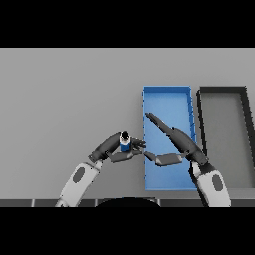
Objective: Pick up the blue pipe and place it into the blue bin.
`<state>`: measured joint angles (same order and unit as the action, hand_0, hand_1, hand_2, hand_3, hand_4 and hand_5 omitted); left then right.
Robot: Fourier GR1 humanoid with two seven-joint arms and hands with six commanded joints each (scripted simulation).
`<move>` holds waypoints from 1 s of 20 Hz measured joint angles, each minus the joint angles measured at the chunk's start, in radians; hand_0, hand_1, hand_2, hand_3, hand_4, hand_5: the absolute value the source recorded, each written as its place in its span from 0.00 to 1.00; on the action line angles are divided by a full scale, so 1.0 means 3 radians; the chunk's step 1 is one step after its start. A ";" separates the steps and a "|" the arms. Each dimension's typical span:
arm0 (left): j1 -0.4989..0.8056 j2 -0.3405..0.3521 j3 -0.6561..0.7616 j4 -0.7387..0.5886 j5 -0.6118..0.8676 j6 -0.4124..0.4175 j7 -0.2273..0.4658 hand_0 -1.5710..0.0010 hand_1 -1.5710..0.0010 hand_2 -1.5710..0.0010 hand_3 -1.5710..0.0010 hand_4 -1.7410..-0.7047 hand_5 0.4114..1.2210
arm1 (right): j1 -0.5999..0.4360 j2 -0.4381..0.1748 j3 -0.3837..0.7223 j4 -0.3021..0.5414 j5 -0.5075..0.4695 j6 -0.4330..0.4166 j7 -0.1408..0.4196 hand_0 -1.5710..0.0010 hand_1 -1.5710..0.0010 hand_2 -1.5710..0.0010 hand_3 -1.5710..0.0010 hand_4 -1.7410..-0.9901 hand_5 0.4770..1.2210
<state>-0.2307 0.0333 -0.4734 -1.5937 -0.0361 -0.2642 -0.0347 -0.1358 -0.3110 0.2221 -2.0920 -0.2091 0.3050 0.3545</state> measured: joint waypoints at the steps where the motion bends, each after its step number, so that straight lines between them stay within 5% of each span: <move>1: 0.0024 0.0009 0.0005 -0.0001 -0.0033 -0.0005 -0.0019 0.00 0.00 0.00 0.00 0.26 1.00 | -0.0079 0.0015 0.0072 0.0001 -0.0001 0.0029 0.0038 1.00 1.00 0.97 1.00 0.59 0.11; 16: 0.0019 -0.0141 0.0197 0.0055 -0.0129 -0.0235 -0.0007 0.00 0.00 0.00 0.00 0.27 1.00 | -0.1354 0.0364 0.0471 0.0675 -0.0100 0.0329 0.0560 0.96 0.93 0.89 0.97 0.72 0.03; 19: 0.0068 -0.0119 0.0254 0.0049 -0.0116 -0.0312 -0.0014 0.00 0.00 0.00 0.00 0.17 1.00 | -0.1406 0.0413 0.0528 0.0801 -0.0089 0.0450 0.0479 0.68 0.66 0.66 0.74 0.55 0.02; 20: 0.0046 -0.0165 0.0238 0.0057 -0.0117 -0.0312 0.0148 0.00 0.00 0.00 0.00 0.14 1.00 | -0.1407 0.0436 0.0554 0.0813 -0.0075 0.0464 0.0458 0.55 0.55 0.53 0.62 0.45 0.03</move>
<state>-0.2168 -0.0161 -0.4020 -1.5765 -0.0710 -0.3577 0.0097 -0.5579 -0.1801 0.3884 -1.8480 -0.2317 0.4441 0.4918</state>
